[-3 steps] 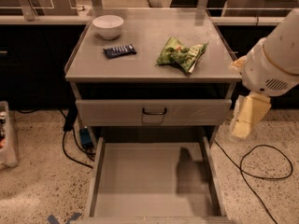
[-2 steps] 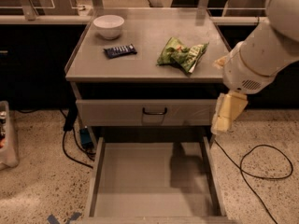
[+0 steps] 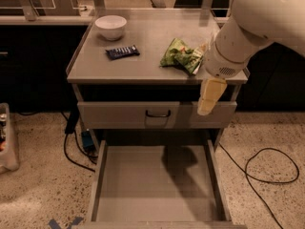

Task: Place green jalapeno chip bag into middle drawer

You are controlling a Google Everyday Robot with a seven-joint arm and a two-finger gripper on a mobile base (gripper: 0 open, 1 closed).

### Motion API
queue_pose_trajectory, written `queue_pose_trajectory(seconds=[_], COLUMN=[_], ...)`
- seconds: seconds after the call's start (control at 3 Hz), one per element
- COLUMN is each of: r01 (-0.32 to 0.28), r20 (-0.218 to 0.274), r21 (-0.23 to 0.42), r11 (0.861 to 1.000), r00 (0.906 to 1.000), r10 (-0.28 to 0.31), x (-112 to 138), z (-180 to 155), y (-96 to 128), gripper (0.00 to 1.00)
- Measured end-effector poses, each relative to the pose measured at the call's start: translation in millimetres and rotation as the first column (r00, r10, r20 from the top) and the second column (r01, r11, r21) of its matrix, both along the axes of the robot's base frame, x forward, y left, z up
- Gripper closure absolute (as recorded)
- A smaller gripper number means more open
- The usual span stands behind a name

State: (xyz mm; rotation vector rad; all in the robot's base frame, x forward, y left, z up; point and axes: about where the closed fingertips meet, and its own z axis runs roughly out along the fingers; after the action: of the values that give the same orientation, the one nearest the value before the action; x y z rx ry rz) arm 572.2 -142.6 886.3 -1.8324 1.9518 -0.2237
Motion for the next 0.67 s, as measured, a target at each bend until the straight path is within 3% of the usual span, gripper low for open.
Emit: queue_pose_trajectory(seconds=[0.33,0.67], r01=[-0.007,-0.008], r20=[0.042,0.042], r21=[-0.032,-0.032], r11=[0.999,0.999], r00=[0.9991,0.9991], r10=[0.009,0.009], x=[33.4,33.4], z=[12.0,12.0], y=[3.6,3.8], gripper=[0.0,0.0])
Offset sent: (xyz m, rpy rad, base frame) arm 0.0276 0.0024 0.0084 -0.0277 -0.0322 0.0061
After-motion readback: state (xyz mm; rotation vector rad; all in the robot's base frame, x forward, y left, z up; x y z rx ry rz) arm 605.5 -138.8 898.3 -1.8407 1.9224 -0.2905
